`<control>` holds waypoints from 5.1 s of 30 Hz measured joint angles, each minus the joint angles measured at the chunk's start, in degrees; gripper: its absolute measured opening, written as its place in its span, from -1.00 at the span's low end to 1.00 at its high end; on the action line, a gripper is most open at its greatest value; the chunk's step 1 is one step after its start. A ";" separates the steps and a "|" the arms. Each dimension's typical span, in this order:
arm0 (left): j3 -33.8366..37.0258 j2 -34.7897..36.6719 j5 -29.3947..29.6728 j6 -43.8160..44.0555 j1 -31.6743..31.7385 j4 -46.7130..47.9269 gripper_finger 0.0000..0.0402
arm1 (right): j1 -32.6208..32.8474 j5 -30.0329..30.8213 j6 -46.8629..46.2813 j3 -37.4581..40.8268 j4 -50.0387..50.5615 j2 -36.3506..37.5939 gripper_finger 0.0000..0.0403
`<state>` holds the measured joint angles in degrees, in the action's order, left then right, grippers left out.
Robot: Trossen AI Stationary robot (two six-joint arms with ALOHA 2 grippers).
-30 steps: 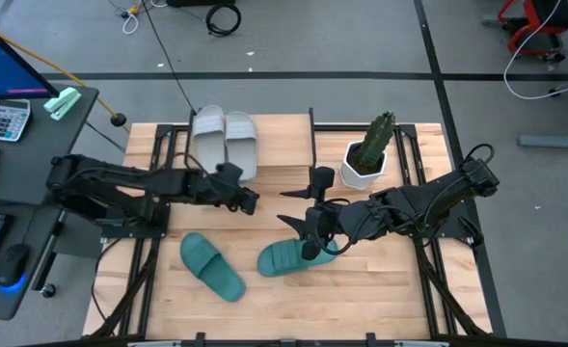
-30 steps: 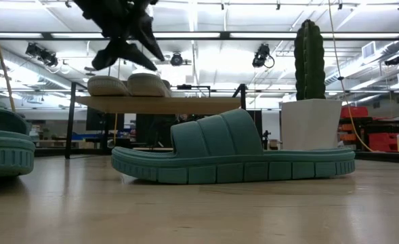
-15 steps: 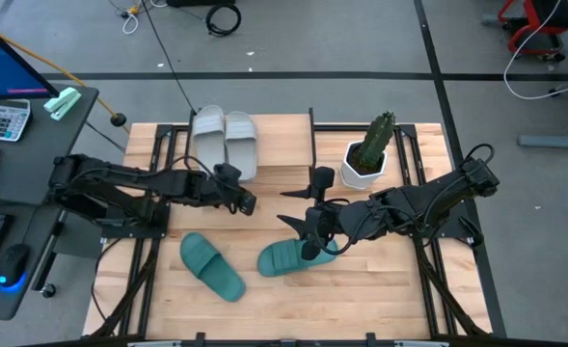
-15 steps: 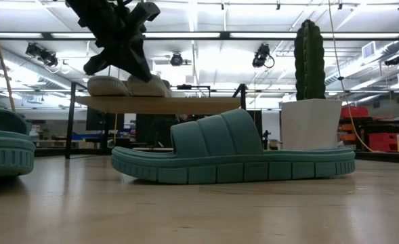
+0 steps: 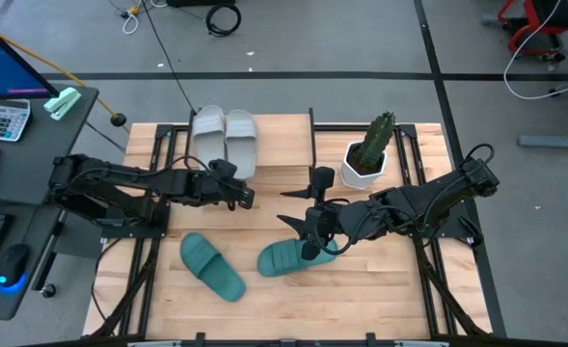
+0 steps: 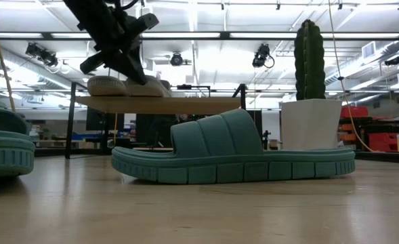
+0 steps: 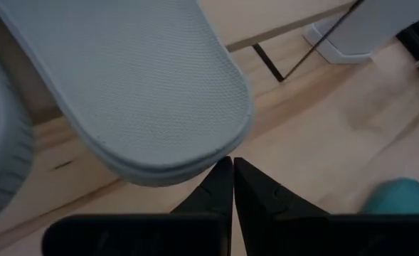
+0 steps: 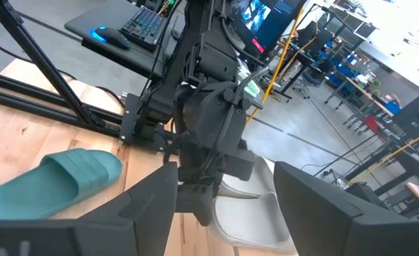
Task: Pick and place slides into the shelf
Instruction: Put the gray slipper on the shelf, then put the right green slipper on the shelf
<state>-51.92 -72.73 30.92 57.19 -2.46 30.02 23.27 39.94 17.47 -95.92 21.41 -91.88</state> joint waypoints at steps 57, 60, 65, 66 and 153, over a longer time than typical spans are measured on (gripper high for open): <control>0.04 5.68 4.17 -2.97 -2.13 1.80 -0.90 | 0.41 -2.05 -4.15 0.00 5.24 0.00 0.19; 0.03 9.17 2.06 -1.38 -5.27 3.53 -0.92 | 1.35 -2.67 -6.68 0.00 8.85 0.00 0.19; 0.00 13.38 -0.28 3.07 -12.86 7.50 -0.98 | 2.99 -4.69 -16.32 0.00 20.31 0.00 0.19; 0.00 13.87 -0.87 3.88 -14.69 7.92 -0.98 | 3.25 -5.33 -18.73 0.00 22.73 0.00 0.19; 0.07 13.42 -1.38 17.44 -36.35 13.59 -0.96 | -0.66 -26.15 -95.21 30.95 -21.48 -17.15 -0.04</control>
<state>-51.86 -59.31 29.54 74.63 -38.81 43.62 22.61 13.80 -77.74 -64.97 -0.07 -109.03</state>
